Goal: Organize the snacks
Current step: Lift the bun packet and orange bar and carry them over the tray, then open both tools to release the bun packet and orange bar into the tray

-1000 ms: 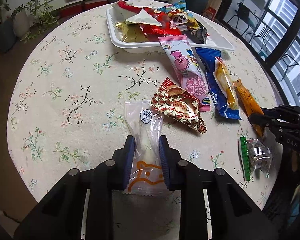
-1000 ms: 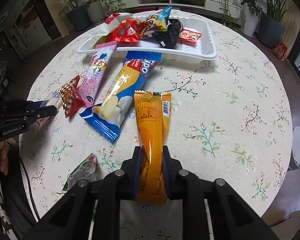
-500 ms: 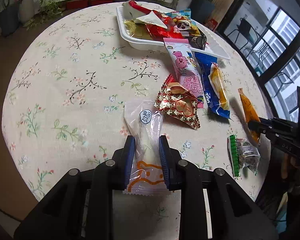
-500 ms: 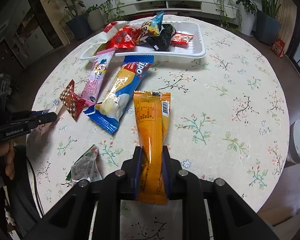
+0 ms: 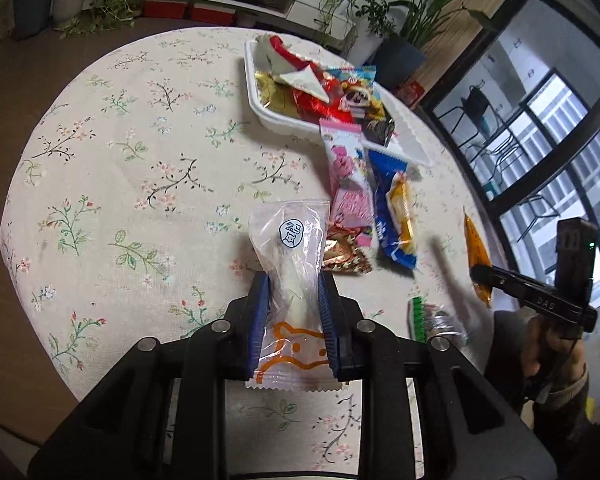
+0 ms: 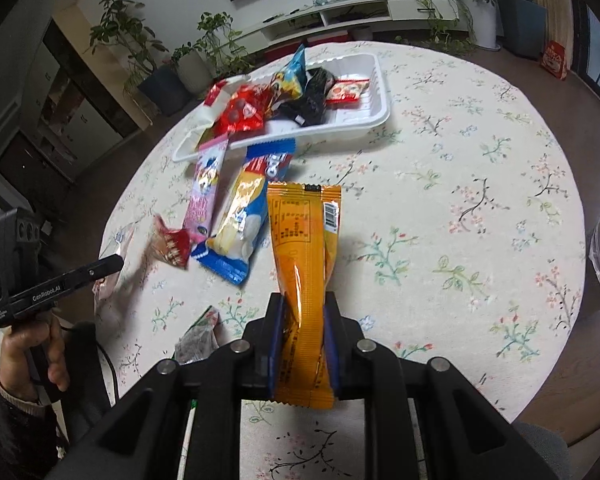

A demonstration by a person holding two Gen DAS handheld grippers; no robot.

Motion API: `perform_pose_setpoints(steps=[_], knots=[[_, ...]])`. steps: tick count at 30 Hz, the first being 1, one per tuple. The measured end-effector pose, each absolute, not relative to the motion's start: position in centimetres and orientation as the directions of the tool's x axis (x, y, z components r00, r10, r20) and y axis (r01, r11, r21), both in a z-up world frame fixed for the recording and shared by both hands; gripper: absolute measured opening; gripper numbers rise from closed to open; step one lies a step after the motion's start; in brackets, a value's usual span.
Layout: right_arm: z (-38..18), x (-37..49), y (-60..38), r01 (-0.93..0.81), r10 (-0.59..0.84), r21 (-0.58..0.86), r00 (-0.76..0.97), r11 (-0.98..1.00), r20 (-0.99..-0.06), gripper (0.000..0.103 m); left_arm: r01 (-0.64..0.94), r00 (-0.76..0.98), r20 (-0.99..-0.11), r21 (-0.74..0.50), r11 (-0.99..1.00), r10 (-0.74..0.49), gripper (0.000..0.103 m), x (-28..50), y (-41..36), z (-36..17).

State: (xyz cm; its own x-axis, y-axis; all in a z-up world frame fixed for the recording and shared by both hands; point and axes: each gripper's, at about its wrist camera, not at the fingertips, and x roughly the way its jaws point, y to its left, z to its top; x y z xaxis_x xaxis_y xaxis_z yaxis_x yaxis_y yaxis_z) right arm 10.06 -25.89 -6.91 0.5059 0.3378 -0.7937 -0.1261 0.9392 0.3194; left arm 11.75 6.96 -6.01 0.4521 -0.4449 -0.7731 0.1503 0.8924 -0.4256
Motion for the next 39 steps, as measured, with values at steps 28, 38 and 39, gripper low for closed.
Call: perform_pose_setpoints(steps=[28, 38, 39], knots=[[2.7, 22.6, -27.0, -0.183, 0.351, 0.307, 0.634, 0.934, -0.689, 0.020, 0.254, 0.541, -0.656, -0.470, 0.845, -0.527, 0.023, 29.6, 2.5, 3.7], [-1.8, 30.6, -25.7, -0.130, 0.282, 0.254, 0.561, 0.958, -0.778, 0.020, 0.208, 0.511, -0.721, -0.424, 0.881, -0.468, 0.023, 36.5, -0.5, -0.2], [-2.4, 31.2, -25.5, -0.129, 0.272, 0.241, 0.553, 0.962, -0.788, 0.020, 0.210, 0.506, -0.724, -0.423, 0.882, -0.468, 0.023, 36.7, -0.7, -0.6]])
